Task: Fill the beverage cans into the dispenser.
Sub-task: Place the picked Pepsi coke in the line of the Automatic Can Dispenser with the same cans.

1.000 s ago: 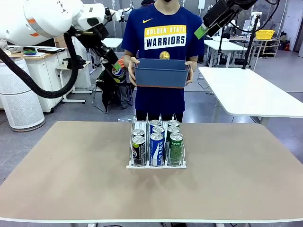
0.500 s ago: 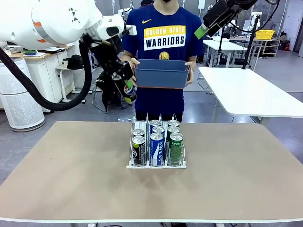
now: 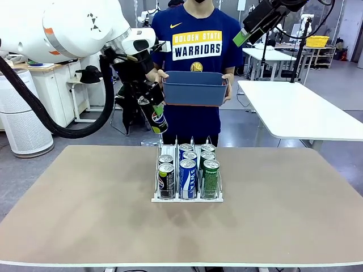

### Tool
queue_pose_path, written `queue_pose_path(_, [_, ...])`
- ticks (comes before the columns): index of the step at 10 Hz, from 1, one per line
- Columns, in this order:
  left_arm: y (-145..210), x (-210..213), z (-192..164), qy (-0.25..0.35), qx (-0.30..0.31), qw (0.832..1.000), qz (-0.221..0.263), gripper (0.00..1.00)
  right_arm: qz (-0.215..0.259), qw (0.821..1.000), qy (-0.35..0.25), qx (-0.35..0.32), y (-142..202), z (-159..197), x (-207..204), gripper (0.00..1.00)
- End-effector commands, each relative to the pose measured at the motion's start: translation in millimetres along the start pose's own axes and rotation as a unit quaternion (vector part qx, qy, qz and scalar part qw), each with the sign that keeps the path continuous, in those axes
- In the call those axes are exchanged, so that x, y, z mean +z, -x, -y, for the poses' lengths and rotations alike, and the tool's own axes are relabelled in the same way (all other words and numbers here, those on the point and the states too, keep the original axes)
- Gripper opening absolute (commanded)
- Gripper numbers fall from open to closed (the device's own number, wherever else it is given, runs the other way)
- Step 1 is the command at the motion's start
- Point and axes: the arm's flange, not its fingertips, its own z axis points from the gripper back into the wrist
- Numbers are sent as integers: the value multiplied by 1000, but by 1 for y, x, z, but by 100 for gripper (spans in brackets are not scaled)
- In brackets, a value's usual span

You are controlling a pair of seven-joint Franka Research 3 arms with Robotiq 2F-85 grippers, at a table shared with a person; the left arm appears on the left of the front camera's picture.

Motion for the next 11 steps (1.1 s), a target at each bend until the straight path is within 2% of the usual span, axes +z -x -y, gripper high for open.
queue_pose_path(1, [0,4,-3,-7,4,1000,6,58,3,1000,-5,-3,0,0,0,100])
queue_pose_path(2, [0,0,0,0,0,1000,0,58,3,1000,-5,-3,0,0,0,100])
queue_pose_path(3, [-6,-5,9,-49,40,998,-25,58,3,1000,-5,-3,0,0,0,100])
queue_pose_path(5, [4,-13,33,-92,62,993,-32,58,3,1000,-5,-3,0,0,0,100])
queue_pose_path(7, [19,-24,74,-84,45,995,-10,58,3,1000,-5,-3,0,0,0,100])
queue_pose_path(9, [39,-33,98,-71,44,996,10,58,3,1000,-5,-3,0,0,0,100])
queue_pose_path(11, [49,-45,129,-85,53,995,26,58,3,1000,-5,-3,0,0,0,100])
